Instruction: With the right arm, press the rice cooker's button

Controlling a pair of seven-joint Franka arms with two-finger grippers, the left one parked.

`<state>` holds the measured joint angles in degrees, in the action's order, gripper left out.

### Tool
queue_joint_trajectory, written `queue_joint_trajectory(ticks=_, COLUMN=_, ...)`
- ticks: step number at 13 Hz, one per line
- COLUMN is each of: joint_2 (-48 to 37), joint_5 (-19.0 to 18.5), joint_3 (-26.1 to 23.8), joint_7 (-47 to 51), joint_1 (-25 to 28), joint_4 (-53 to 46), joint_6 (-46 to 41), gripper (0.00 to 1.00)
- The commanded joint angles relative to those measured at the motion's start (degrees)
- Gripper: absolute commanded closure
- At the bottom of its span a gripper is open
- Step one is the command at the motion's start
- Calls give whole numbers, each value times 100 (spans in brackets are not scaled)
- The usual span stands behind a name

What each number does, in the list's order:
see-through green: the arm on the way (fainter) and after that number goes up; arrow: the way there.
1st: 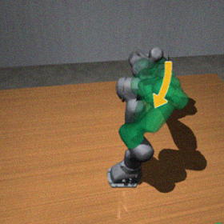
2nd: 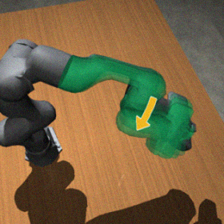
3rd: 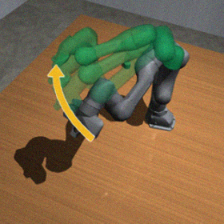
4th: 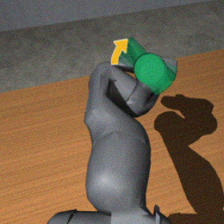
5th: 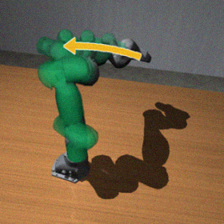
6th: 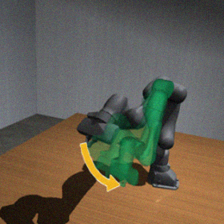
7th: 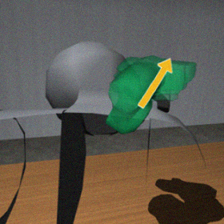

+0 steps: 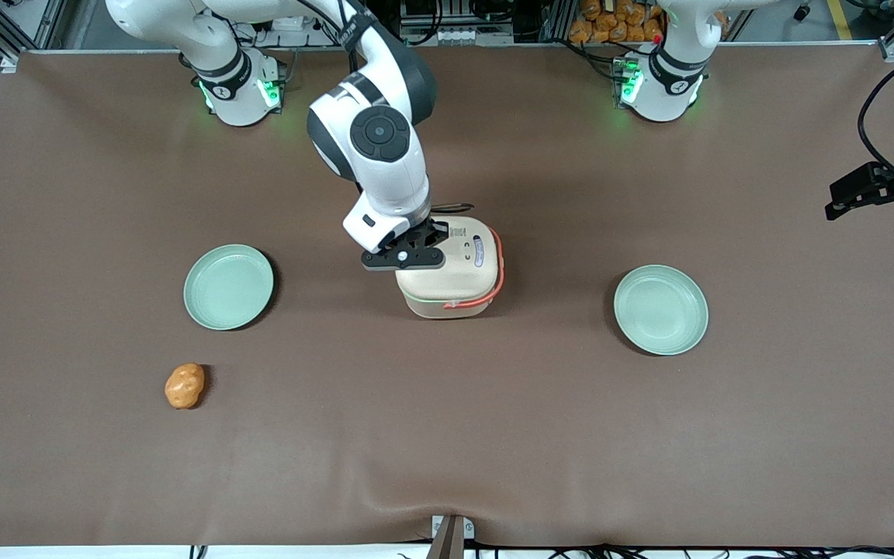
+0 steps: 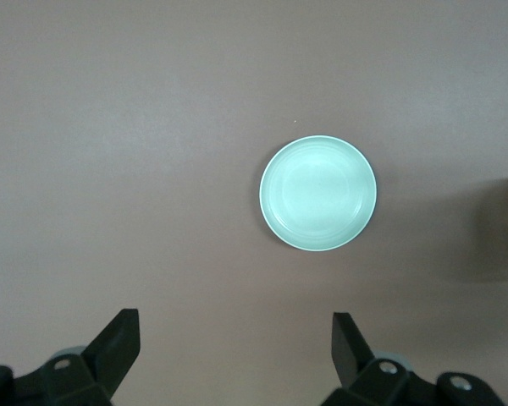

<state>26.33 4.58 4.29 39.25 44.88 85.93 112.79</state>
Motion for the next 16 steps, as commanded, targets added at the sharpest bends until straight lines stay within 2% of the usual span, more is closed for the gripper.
queue_joint_trajectory(ticks=1, joint_2=127, joint_5=105, joint_3=-43, joint_7=21, joint_1=-269, joint_4=-751, joint_6=-694, gripper=94)
queue_joint_trajectory(ticks=3, joint_2=-153, joint_5=96, joint_3=-43, joint_7=4, joint_1=-436, joint_4=-823, joint_6=-977, gripper=86)
queue_joint_trajectory(ticks=4, joint_2=-303, joint_5=96, joint_3=-43, joint_7=-5, joint_1=-558, joint_4=-832, joint_6=-1108, gripper=76)
queue_joint_trajectory(ticks=5, joint_2=-461, joint_5=61, joint_3=-34, joint_7=-14, joint_1=-621, joint_4=-832, joint_6=-1223, gripper=60)
queue_joint_trajectory(ticks=6, joint_2=-645, joint_5=0, joint_3=-16, joint_7=-31, joint_1=-621, joint_4=-832, joint_6=-1285, gripper=34)
queue_joint_trajectory(ticks=7, joint_2=-830, joint_5=-9, joint_3=1, joint_7=-40, joint_1=-673, joint_4=-832, joint_6=-1494, gripper=13)
queue_joint_trajectory(ticks=8, joint_2=-980, joint_5=-9, joint_3=-16, joint_7=-40, joint_1=-804, joint_4=-841, joint_6=-1723, gripper=0)
queue_joint_trajectory(ticks=11, joint_2=-1550, joint_5=-97, joint_3=-7, joint_7=-740, joint_1=-1200, joint_4=-832, joint_6=-2303, gripper=0)
queue_joint_trajectory(ticks=16, joint_2=-2114, joint_5=-334, joint_3=-8, joint_7=-2164, joint_1=-2262, joint_4=-779, joint_6=-3182, gripper=0)
